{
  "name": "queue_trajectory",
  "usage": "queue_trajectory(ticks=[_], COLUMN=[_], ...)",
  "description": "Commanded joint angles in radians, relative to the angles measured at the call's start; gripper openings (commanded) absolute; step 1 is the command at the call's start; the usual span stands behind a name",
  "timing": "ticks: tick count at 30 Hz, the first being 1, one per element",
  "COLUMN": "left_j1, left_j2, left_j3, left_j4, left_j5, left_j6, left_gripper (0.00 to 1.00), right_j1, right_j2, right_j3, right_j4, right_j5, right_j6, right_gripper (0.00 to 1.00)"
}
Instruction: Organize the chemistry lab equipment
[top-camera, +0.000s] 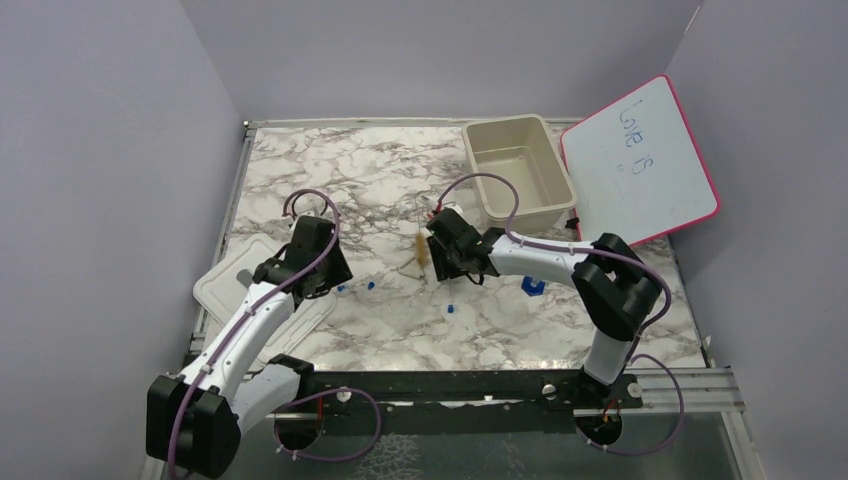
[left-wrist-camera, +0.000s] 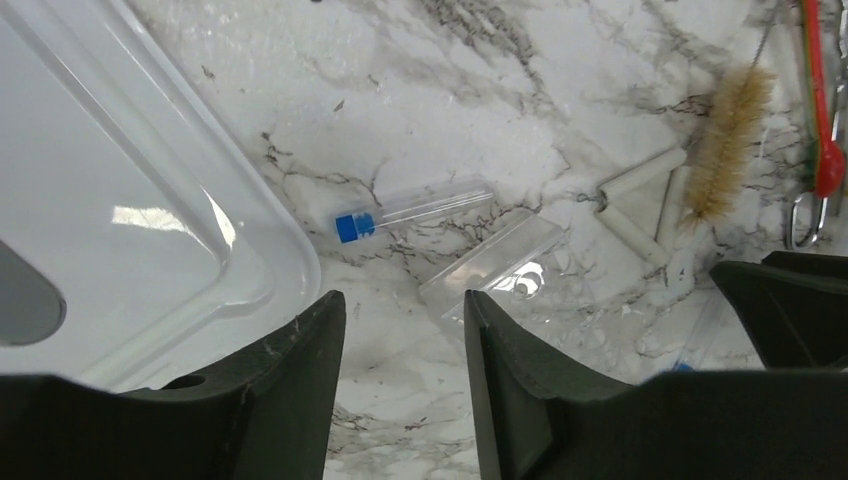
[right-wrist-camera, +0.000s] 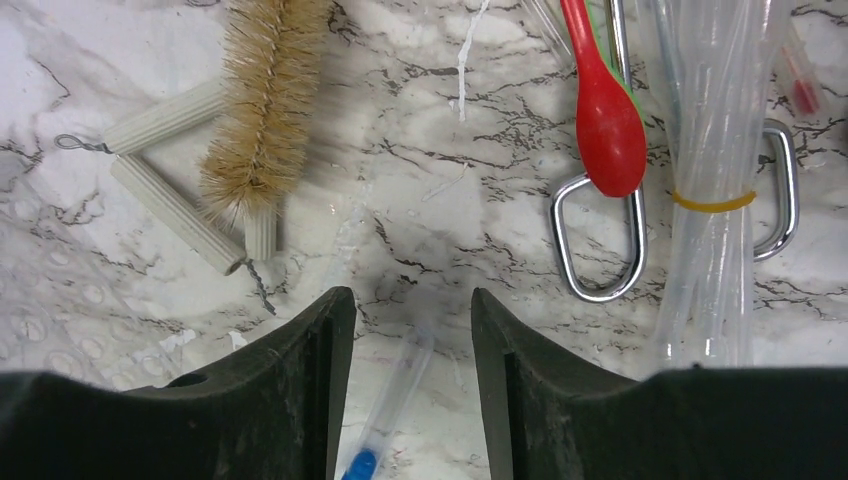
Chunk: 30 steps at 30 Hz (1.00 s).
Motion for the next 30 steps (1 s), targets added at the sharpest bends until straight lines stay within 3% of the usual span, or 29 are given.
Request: queue_trajectory(ticks=[1,4,12,24,30], left_j1=[0.007,0.006,-0.041,-0.097,-0.097], left_j2=[0.021,0.05,0.175,0.262,0.296], left_j3=[-0.046,-0.063,-0.065,-0.089,-0.086], left_j4=[0.007,0.015,0.009,0.089,0.183], left_j5=[0.056,0.046,-0.006,0.066,0.065], left_j6=[-0.068,-0.073,-0.094,-0.116,-0.112], left_gripper=[0.44,0.32,0.15,0.09,0.09], right_j1=[-0.003,-0.003,-0.004,0.0,0.036], right_j2=[-0.066,-0.098,-0.151,-0.119,-0.08], right_j3=[0.017,0.016,0.021,-0.003,0.018], right_j4=[0.04,0.067,0.128,0.259,0.28], right_j5=[0.012,-0.039,-0.139,-0.397,-0.427], right_j6=[-0.031,-0.051,-0.061,-0.111,-0.134], right_gripper=[0.52,0.51,0.49,0.48,0.47])
